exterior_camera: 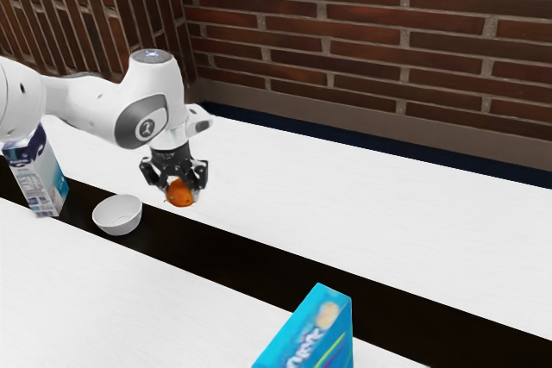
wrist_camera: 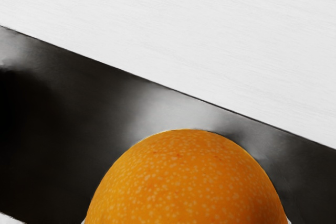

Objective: Place the pear in the bowl.

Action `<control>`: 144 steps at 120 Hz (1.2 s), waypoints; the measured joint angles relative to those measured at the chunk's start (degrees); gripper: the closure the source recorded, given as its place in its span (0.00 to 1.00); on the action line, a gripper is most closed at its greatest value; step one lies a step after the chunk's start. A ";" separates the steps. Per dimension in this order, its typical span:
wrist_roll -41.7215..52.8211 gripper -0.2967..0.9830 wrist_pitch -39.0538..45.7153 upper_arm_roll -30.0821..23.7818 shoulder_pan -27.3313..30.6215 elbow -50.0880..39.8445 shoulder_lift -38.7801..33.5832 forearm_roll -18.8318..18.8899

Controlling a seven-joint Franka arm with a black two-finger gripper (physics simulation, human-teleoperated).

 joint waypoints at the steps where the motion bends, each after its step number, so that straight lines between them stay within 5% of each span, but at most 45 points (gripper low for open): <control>1: 0.04 0.63 -0.10 0.10 0.35 -0.14 -0.06 0.00; 45: 1.67 0.61 -1.75 1.07 10.54 -1.12 -0.73 -0.03; 102: 3.04 0.58 -1.53 1.65 15.55 3.71 6.27 0.12; 144: 5.01 0.34 -1.51 1.65 15.10 3.70 6.17 -2.09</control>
